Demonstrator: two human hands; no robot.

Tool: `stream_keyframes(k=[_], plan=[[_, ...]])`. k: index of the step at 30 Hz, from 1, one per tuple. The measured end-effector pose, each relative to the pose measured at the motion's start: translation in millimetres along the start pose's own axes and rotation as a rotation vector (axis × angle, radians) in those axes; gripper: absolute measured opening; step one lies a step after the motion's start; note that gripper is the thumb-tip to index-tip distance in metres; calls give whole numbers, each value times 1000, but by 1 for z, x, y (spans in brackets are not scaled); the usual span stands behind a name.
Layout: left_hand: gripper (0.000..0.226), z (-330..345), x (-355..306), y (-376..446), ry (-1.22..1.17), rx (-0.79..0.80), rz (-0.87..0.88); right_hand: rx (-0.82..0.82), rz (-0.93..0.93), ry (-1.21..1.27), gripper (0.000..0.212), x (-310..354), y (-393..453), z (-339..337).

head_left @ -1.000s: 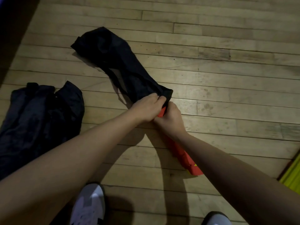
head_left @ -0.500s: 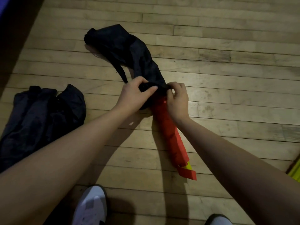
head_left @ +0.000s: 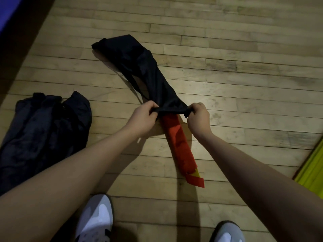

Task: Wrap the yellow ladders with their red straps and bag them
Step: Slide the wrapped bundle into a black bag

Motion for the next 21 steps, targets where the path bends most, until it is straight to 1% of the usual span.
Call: stream_keyframes(k=[4,6,7,8,11,13,15,17,18,20,21], plan=[[14,24,6,-13,48,50,-21,130,-61,-85,23,-4,-19,2],[15,33,6,-18,120,58,9,196,-46,-140,21,-12,-29,4],[16,37,6,-21,157,64,31,201,-52,-181,22,-15,-35,5],[18,40,7,-23,190,75,46,196,-65,-234,27,-18,-42,5],[22,44,8,-28,253,70,92,184,-60,-400,54,-22,-65,3],[25,43,10,-30,253,45,107,245,-40,-518,72,-26,-79,5],[26,43,12,-31,242,41,117,359,9,-600,80,-30,-88,8],[27,46,13,-31,255,54,138,473,30,-665,80,-33,-96,13],[28,47,13,-32,268,55,148,486,33,-671,76,-33,-97,15],[27,47,13,-33,288,36,164,437,72,-576,66,-31,-99,15],[27,46,13,-33,287,18,171,391,125,-447,60,-29,-99,15]])
Point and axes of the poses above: each hand's wrist, its own y-axis towards the middle knuckle, its own z-axis out of the palm, x = y × z, the point moved 4 cm from there along y, towards the middle knuckle, and after that the axes turned 12 degrees about -z, right-handed, at the moved point
